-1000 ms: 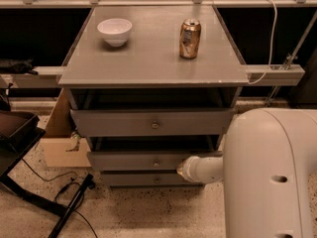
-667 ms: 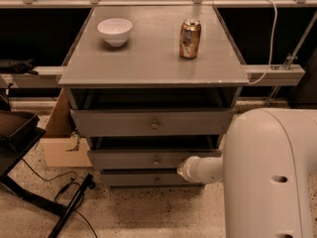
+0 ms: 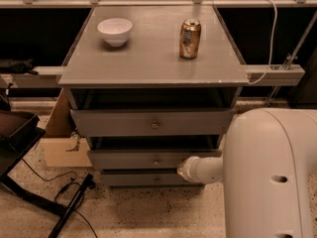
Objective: Close middle drawer
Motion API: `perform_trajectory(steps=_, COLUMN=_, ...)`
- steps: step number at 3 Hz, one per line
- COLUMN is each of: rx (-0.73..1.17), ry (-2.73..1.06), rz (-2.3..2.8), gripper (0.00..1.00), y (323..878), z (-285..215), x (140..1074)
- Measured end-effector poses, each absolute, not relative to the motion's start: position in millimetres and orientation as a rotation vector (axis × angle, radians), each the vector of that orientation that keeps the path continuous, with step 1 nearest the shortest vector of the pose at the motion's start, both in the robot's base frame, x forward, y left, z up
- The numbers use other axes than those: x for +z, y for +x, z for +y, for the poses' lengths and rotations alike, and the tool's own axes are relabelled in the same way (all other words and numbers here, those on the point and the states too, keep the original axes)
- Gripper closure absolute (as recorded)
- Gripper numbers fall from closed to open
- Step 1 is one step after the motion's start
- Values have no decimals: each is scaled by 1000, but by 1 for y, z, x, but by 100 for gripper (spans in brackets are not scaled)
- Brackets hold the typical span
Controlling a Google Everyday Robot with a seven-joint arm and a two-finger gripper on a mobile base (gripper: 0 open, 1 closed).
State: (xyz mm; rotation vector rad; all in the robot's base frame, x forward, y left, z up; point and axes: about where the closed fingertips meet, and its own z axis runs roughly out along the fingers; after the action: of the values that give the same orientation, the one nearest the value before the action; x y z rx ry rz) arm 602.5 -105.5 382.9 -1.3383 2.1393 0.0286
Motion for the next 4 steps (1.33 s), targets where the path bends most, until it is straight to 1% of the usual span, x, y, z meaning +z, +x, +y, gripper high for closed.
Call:
perform_trajectory(steps=1, rx=29, ry=-1338, rz=2139, gripper=18, y=603, z=-106, x=383)
perform_trajectory(steps=2, rx=29, ry=-1338, rz=2139, gripper=0, y=603, z=-105, x=383)
perform_trajectory(steps=3, rx=29, ry=-1338, rz=2139, gripper=0, y=603, z=-105, x=383)
perform_trajectory(steps=4, rx=29, ry=-1338, rz=2139, gripper=24, y=603, z=-105, x=383)
